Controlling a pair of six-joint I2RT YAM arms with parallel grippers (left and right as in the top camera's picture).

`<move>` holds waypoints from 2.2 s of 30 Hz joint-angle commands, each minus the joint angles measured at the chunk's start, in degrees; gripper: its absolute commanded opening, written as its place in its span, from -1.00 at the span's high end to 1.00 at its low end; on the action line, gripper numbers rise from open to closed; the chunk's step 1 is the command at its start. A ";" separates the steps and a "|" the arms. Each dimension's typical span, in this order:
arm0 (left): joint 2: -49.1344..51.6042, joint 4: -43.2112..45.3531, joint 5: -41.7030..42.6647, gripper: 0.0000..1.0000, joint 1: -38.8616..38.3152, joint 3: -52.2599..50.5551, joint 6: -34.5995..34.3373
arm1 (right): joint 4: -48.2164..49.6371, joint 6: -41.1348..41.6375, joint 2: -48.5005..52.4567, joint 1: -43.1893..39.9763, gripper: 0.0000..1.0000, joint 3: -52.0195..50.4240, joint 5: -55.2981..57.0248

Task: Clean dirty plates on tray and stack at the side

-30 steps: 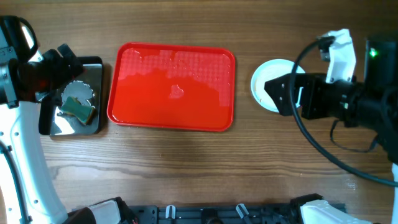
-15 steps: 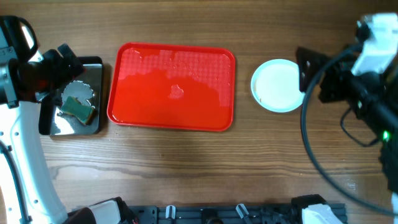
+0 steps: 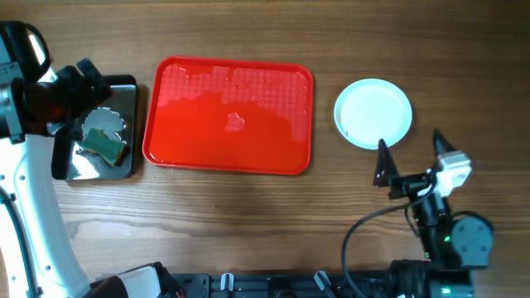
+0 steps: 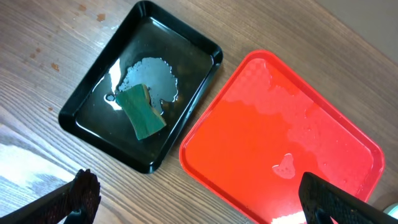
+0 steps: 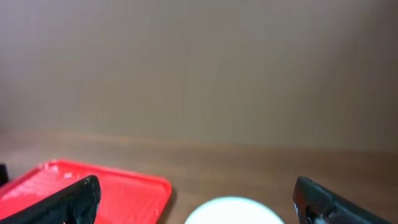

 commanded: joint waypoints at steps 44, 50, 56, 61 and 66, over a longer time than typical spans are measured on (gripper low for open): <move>-44.15 44.96 3.63 -1.00 -10.56 -54.42 0.11 | -0.13 0.90 -11.58 -0.22 -0.99 -15.08 -0.85; -59.52 63.63 6.01 -1.00 -10.64 -77.88 0.13 | -0.13 0.90 -11.56 -0.22 -0.99 -15.08 -0.85; -72.04 71.36 6.01 -1.00 -10.67 -92.37 0.15 | -0.13 0.90 -11.41 -0.22 -0.99 -15.08 -0.85; -76.67 71.28 6.03 -1.00 -10.67 -95.84 1.70 | -0.11 0.90 -11.37 -0.22 -1.00 -15.08 -0.85; -80.81 71.52 6.03 -1.00 -10.67 -99.91 1.64 | -0.13 0.87 -11.37 -0.22 -0.99 -15.08 -0.85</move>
